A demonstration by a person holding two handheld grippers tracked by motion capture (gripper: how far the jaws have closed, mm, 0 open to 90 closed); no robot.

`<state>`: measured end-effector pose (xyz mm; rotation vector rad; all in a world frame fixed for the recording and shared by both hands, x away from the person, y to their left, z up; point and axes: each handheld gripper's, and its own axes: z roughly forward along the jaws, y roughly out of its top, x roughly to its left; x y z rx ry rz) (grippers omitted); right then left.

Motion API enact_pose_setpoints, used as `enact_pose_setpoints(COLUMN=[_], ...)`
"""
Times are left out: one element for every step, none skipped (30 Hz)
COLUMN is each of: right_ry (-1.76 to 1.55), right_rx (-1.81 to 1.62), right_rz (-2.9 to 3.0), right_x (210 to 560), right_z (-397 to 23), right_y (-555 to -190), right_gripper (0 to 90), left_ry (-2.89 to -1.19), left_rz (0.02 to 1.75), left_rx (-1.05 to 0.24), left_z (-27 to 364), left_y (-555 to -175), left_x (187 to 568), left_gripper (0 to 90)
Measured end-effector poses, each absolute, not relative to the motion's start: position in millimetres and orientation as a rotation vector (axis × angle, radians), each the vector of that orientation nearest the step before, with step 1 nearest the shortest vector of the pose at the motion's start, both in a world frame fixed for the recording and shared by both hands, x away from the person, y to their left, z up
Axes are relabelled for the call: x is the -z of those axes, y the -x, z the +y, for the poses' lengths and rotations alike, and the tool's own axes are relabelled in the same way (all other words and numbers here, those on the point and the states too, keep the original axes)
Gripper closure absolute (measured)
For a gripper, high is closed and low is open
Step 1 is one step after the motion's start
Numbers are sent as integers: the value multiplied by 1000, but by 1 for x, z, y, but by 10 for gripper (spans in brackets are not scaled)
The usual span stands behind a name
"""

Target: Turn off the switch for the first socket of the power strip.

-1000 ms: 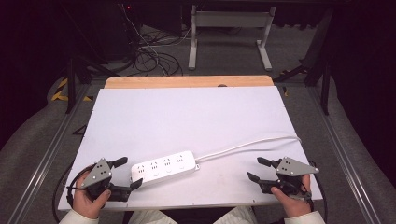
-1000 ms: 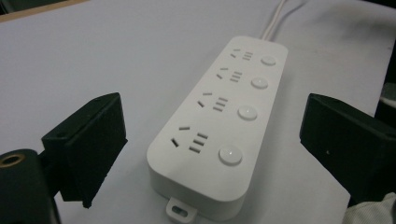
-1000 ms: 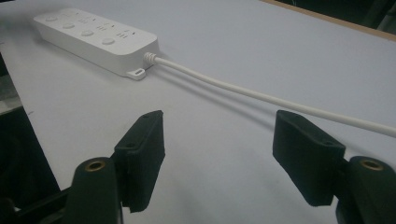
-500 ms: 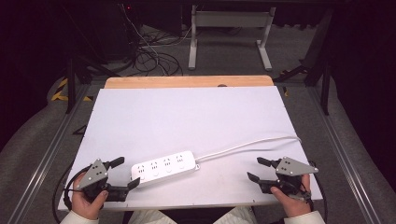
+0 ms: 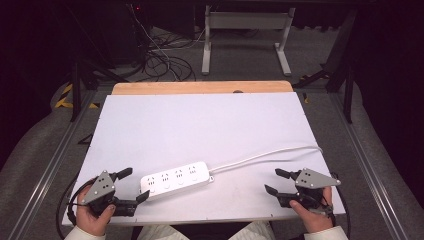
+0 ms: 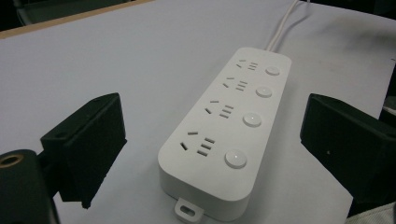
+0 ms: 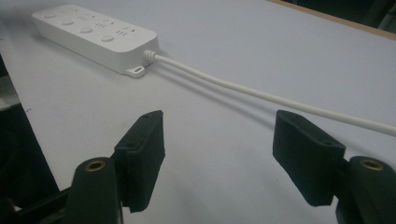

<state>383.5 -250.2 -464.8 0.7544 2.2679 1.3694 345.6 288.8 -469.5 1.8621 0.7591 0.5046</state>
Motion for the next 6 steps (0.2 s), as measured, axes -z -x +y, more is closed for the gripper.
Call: enact_pose_setpoints(right_ry=[-755,-754,-753,-753,-753,-753], right_rx=[-1369,-1369,-1371,-1371,-1371,-1368], right_rz=[2268,2268,2268,2269,2270,2270], right_x=[465,465,465,465,465,465], right_z=[-250,-250,-250,-250,-250,-250], right_y=[-383,-384,-384,-384,-384,-383], right_gripper=[346,345,346,346,346,346], left_ry=[-1862,-1864,-1877,-1902,-1922,-1923], left_rz=[761,767,782,792,789,783], left_rx=[-501,-496,-483,-466,-458,-457], left_z=[289,289,289,289,289,289], left_y=[-346,-346,-346,-346,-346,-346], left_x=[469,469,469,469,468,468], left_gripper=[72,72,78,95,95,88])
